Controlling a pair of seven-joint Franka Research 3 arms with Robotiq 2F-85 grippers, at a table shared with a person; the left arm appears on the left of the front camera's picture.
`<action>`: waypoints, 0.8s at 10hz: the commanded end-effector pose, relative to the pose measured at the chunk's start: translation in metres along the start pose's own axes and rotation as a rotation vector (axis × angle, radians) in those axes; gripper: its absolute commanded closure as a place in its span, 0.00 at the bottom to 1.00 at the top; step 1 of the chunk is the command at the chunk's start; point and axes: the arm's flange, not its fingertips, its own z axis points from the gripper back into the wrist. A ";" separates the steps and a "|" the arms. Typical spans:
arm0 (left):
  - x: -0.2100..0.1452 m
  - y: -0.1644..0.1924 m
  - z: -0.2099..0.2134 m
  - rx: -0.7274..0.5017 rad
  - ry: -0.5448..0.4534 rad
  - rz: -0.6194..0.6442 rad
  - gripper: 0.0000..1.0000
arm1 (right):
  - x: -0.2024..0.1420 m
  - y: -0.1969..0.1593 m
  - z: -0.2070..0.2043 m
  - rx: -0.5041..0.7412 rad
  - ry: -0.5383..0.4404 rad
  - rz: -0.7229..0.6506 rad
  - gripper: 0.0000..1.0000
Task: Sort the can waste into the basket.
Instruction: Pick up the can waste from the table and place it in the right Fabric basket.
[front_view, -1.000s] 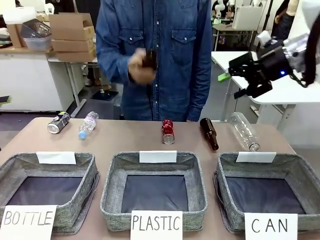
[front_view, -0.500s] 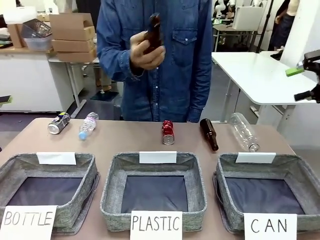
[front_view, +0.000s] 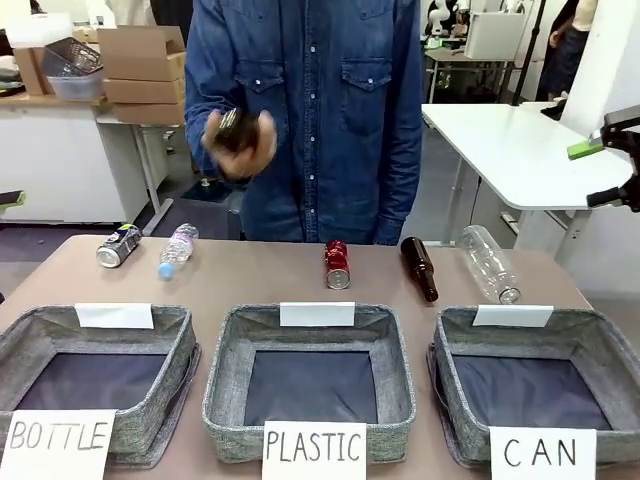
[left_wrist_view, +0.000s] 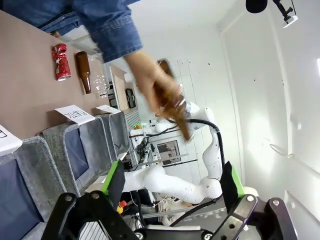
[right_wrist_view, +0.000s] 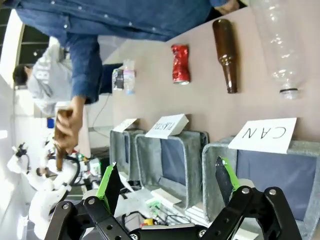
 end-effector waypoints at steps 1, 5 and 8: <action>0.000 -0.002 0.000 -0.023 -0.003 -0.025 0.00 | 0.006 0.021 -0.031 -0.079 -0.038 -0.001 0.00; 0.000 -0.002 0.000 -0.023 -0.003 -0.025 0.00 | 0.017 0.072 -0.140 -0.153 0.084 0.134 0.00; 0.000 -0.002 0.000 -0.023 -0.003 -0.025 0.00 | 0.032 0.094 -0.274 -0.345 0.157 0.223 0.00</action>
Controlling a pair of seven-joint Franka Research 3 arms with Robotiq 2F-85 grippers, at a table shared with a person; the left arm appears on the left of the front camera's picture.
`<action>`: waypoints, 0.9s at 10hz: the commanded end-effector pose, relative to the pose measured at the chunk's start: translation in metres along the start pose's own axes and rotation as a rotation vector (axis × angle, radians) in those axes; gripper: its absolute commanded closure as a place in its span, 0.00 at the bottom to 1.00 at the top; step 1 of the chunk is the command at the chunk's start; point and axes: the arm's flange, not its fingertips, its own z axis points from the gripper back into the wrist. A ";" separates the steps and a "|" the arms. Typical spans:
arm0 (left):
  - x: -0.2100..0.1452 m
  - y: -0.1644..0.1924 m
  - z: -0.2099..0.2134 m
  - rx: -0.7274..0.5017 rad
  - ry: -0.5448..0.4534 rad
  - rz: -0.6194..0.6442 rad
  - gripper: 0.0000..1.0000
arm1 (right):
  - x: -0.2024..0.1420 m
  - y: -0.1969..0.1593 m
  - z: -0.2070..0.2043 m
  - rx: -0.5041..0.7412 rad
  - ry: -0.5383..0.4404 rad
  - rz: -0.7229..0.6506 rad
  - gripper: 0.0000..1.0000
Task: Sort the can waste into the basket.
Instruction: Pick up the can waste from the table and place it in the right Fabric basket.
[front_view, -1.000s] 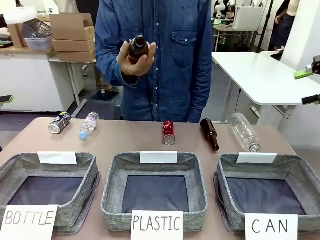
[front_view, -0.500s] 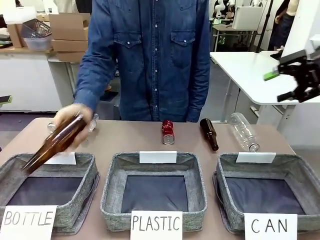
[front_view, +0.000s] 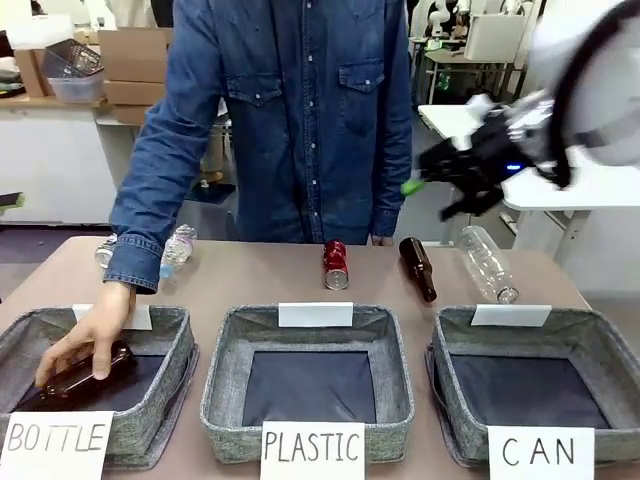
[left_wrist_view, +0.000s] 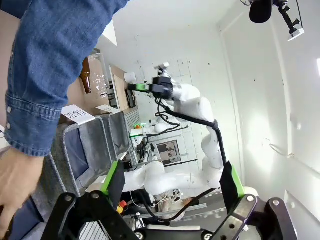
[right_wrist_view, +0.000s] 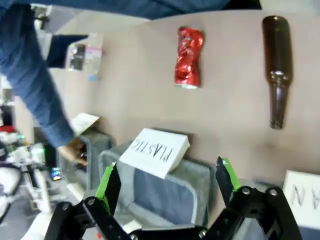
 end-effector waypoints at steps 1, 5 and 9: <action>0.000 -0.002 0.000 -0.023 -0.004 -0.025 0.00 | 0.047 0.015 -0.067 -0.165 0.062 0.005 0.00; 0.000 -0.002 0.000 -0.023 -0.004 -0.025 0.00 | 0.023 0.014 -0.093 -0.134 0.060 0.038 0.00; 0.000 -0.002 0.000 -0.023 -0.004 -0.025 0.00 | 0.045 0.037 -0.133 -0.211 0.053 0.108 0.00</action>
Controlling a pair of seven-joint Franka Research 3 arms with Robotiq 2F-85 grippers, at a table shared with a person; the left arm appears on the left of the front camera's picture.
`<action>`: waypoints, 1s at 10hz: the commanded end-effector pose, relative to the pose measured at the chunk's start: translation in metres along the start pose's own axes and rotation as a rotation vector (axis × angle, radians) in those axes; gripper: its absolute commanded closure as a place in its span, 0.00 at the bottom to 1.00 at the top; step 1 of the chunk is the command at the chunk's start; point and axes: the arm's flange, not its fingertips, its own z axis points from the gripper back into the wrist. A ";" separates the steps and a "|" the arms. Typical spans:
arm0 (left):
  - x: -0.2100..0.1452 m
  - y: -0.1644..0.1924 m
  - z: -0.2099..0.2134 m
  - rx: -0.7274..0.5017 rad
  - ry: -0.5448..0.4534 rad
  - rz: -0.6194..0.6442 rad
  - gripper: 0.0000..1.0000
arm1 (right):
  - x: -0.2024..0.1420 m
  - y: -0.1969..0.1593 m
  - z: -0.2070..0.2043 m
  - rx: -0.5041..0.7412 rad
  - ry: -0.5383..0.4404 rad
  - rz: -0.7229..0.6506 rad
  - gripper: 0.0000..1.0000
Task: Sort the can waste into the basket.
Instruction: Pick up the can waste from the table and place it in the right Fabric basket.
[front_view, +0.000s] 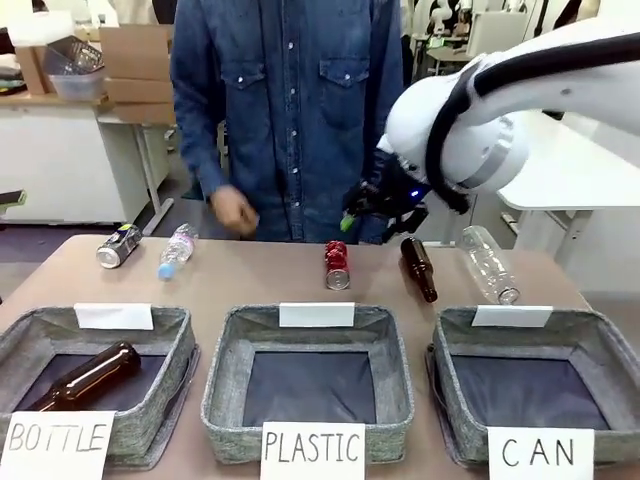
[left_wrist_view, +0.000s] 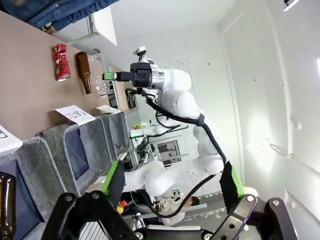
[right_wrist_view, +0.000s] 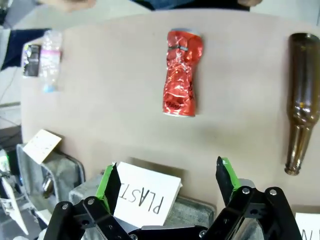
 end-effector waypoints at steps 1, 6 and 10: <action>0.000 -0.002 0.000 -0.023 -0.003 -0.023 0.00 | 0.024 0.020 -0.038 -0.050 0.015 0.102 0.00; 0.000 -0.002 0.000 -0.023 -0.003 -0.023 0.00 | 0.045 0.045 -0.115 -0.290 0.061 0.218 0.00; 0.000 -0.002 0.000 -0.023 -0.003 -0.023 0.00 | 0.035 0.041 -0.155 -0.378 0.101 0.205 0.00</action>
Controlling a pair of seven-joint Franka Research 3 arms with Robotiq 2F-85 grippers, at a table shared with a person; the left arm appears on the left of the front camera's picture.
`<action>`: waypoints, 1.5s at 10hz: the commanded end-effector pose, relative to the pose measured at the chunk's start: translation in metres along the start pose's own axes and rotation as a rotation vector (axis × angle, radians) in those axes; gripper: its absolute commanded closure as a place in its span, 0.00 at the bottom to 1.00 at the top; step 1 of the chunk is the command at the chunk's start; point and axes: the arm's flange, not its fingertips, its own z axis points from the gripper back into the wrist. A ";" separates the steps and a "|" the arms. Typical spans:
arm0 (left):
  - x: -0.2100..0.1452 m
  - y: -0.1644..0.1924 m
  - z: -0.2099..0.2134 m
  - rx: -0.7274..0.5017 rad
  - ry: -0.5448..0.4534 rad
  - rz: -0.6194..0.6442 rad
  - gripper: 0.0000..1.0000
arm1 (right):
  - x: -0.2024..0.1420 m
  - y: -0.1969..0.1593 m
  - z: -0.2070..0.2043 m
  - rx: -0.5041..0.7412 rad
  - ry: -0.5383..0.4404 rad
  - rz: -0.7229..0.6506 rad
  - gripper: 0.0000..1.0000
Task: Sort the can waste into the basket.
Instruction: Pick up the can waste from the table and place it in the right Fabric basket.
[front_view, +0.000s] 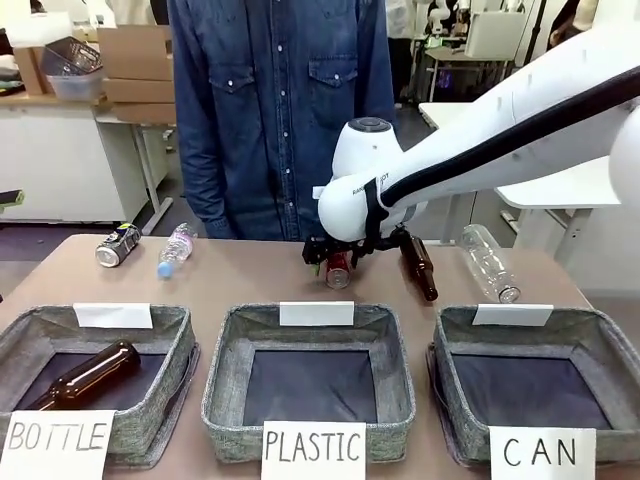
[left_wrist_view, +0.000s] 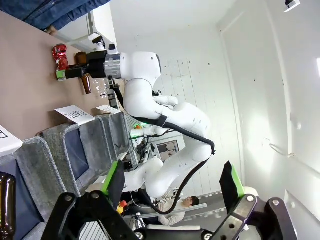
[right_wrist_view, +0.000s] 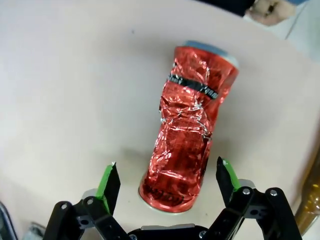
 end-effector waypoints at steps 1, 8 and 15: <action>0.000 -0.002 0.000 -0.023 -0.004 -0.022 0.00 | 0.007 0.008 -0.001 -0.038 0.022 -0.028 0.00; 0.000 -0.002 0.000 -0.023 -0.004 -0.022 0.00 | 0.006 0.005 -0.007 -0.052 -0.019 -0.059 1.00; 0.000 -0.002 0.000 -0.023 -0.004 -0.022 0.00 | 0.006 -0.002 -0.010 -0.031 -0.020 -0.064 1.00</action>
